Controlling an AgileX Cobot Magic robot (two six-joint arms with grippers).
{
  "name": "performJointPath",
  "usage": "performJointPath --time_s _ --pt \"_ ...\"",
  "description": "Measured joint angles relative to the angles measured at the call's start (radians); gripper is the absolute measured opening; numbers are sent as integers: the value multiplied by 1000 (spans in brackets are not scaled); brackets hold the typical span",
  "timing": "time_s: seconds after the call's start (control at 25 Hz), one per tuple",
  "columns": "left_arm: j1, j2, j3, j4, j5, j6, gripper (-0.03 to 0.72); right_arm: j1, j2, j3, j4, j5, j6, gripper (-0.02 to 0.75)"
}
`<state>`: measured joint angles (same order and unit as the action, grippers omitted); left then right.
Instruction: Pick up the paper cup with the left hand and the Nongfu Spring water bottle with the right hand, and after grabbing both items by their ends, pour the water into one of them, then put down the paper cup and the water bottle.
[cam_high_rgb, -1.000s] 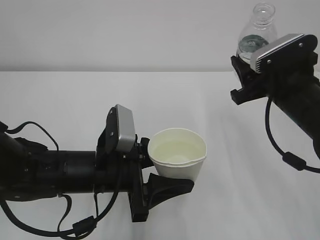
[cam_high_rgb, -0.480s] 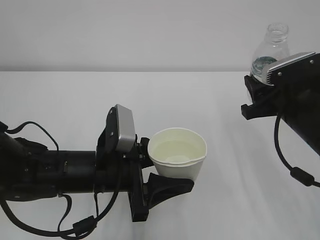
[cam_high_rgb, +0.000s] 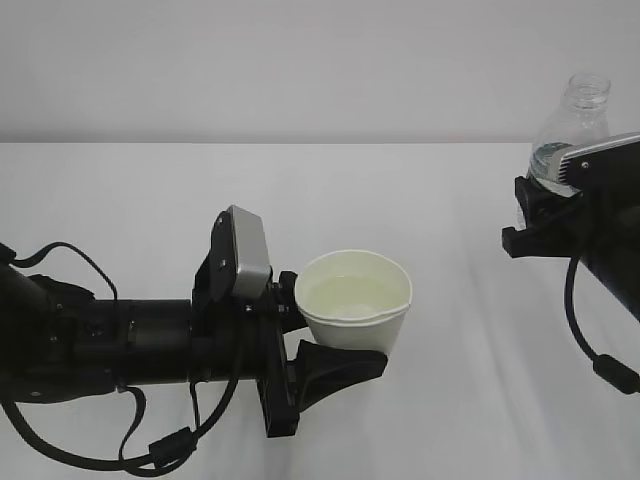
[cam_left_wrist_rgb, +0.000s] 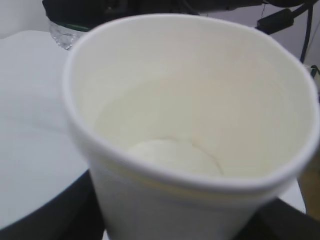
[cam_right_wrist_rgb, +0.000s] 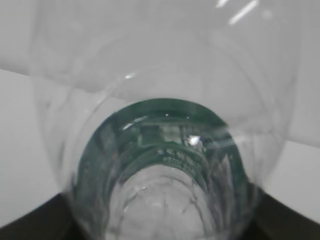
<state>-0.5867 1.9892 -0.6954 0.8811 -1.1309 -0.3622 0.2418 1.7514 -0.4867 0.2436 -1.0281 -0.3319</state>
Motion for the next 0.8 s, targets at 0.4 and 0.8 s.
performJointPath --time_s 0.4,0.8 --pt "0 0 0 -70 0 0 453 0 0 0 70 3 6 438" --pt "-1 0 0 -227 0 2 453 0 0 0 74 10 9 438"
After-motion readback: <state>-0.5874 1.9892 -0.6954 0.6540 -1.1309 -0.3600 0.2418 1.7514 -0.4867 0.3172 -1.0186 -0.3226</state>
